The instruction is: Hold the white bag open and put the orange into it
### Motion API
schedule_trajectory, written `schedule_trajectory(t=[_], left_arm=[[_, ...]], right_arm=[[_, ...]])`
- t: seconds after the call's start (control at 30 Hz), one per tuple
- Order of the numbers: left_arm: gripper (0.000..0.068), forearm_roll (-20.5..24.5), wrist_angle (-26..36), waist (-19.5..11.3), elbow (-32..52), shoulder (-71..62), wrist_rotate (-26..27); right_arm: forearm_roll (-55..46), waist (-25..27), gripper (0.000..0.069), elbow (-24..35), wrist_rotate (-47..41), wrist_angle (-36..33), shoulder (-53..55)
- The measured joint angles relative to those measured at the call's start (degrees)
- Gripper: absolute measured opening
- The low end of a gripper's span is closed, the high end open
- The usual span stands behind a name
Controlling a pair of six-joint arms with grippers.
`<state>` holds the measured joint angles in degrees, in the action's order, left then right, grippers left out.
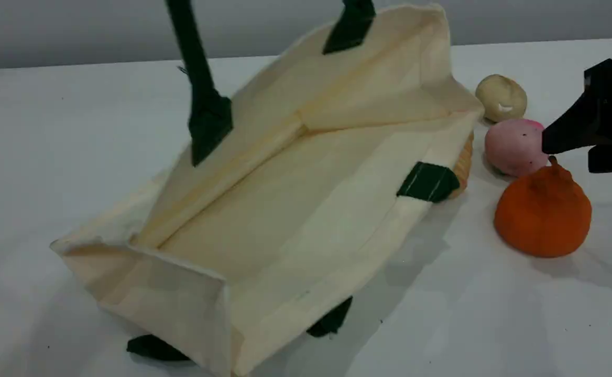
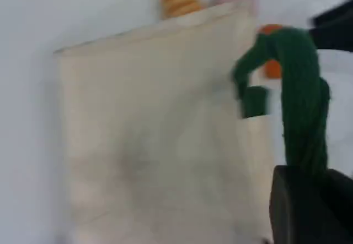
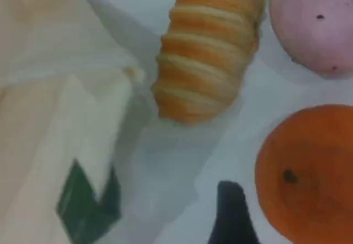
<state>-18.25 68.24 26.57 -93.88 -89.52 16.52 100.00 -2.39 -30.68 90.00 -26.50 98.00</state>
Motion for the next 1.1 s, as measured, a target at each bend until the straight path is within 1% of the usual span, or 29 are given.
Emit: schedule_trajectory(t=[0.07, 0.13, 0.33, 0.47, 0.6, 0.73, 0.9, 1.0, 1.1], left_arm=[[0.0071, 2.38, -0.39, 0.0, 0.0, 0.14, -1.21], [0.0071, 3.67, -0.39, 0.0, 0.05, 0.09, -1.31], [0.0071, 3.66, -0.57, 0.0, 0.05, 0.04, -1.05], [0.0071, 3.38, -0.68, 0.0, 0.05, -0.02, -0.87], [0.0071, 3.38, -0.73, 0.0, 0.05, -0.02, -0.86], [0.0071, 3.33, -0.73, 0.0, 0.05, -0.02, -0.91], [0.0071, 3.27, -0.68, 0.0, 0.05, 0.03, -0.91], [0.0071, 3.27, -0.68, 0.0, 0.05, 0.03, -0.91], [0.0071, 3.33, -0.68, 0.0, 0.05, 0.03, -0.96]], right_arm=[[0.0, 0.0, 0.0463, 0.0, -0.11, 0.0, 0.0], [0.0, 0.0, 0.0463, 0.0, -0.11, -0.11, -0.05], [0.0, 0.0, 0.0463, 0.0, -0.11, 0.19, -0.05], [0.0, 0.05, 0.0463, -1.85, -0.11, 2.87, 1.04], [0.0, 0.05, 0.0463, -4.09, -0.05, 2.35, 4.22], [-0.06, 0.05, 0.0463, -4.09, 0.0, 2.07, 7.7], [-0.01, -0.01, 0.0463, -4.1, 0.0, 0.13, 10.61], [-0.08, -1.29, 0.0463, -4.66, 0.0, -1.39, 12.18], [0.05, -3.32, 0.0463, -6.07, 0.0, -0.16, 14.0]])
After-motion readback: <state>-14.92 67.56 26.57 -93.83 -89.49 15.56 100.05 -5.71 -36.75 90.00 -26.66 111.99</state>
